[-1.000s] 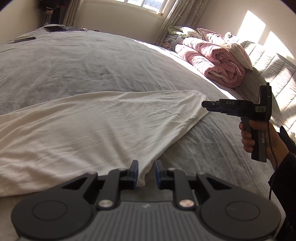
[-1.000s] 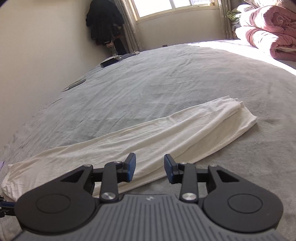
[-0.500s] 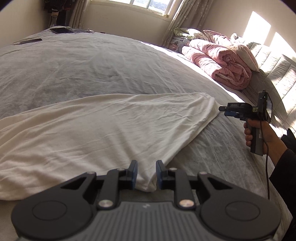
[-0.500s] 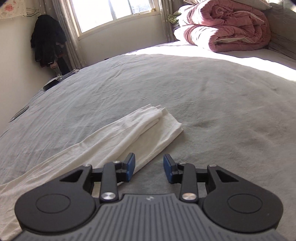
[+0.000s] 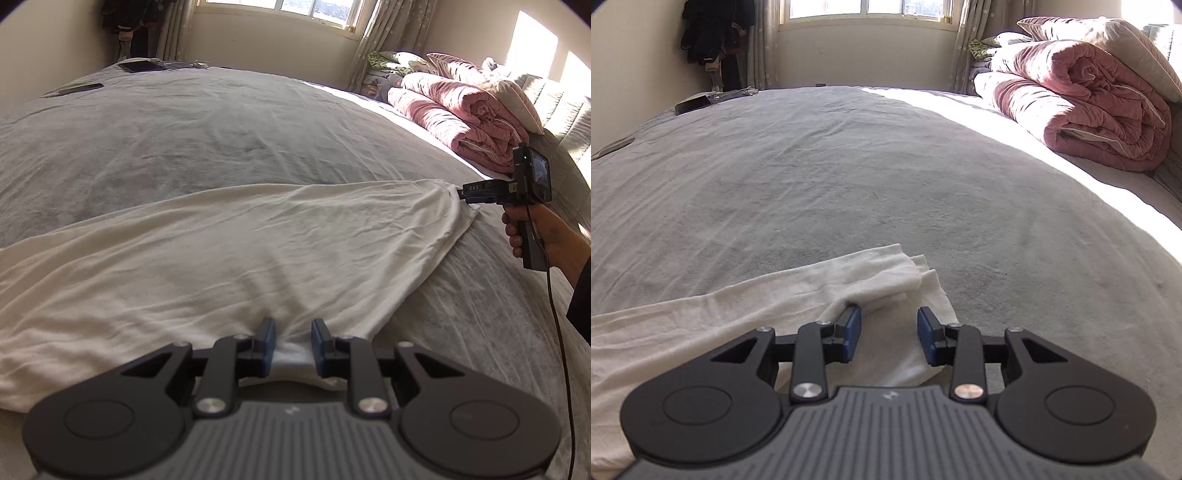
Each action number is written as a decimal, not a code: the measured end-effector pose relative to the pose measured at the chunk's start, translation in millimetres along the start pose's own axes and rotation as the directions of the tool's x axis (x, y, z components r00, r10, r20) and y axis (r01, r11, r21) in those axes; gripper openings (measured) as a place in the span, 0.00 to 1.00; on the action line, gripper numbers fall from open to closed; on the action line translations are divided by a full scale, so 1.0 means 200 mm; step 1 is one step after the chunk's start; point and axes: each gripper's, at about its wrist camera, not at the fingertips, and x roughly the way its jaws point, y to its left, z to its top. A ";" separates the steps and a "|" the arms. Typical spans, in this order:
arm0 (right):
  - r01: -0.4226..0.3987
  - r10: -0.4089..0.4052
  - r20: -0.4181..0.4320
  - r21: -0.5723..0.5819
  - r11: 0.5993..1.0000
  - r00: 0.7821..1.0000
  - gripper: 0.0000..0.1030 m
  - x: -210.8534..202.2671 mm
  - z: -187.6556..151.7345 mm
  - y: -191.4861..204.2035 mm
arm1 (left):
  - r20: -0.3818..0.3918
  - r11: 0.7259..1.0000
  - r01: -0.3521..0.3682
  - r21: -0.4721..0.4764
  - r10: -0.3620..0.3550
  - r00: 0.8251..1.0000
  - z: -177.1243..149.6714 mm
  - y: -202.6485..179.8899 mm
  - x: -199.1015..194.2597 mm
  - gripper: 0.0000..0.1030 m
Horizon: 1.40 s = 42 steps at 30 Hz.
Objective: Fold clothes
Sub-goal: 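Move the open right gripper along the strip toward the leg ends, then pinch the trouser leg ends with the right gripper and pull the strip taut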
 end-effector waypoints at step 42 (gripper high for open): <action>-0.295 0.312 0.049 0.489 0.821 0.949 0.27 0.05 -0.01 -0.25 | -0.015 1.000 0.006 0.004 -0.006 1.000 0.00 -0.01 0.01 0.22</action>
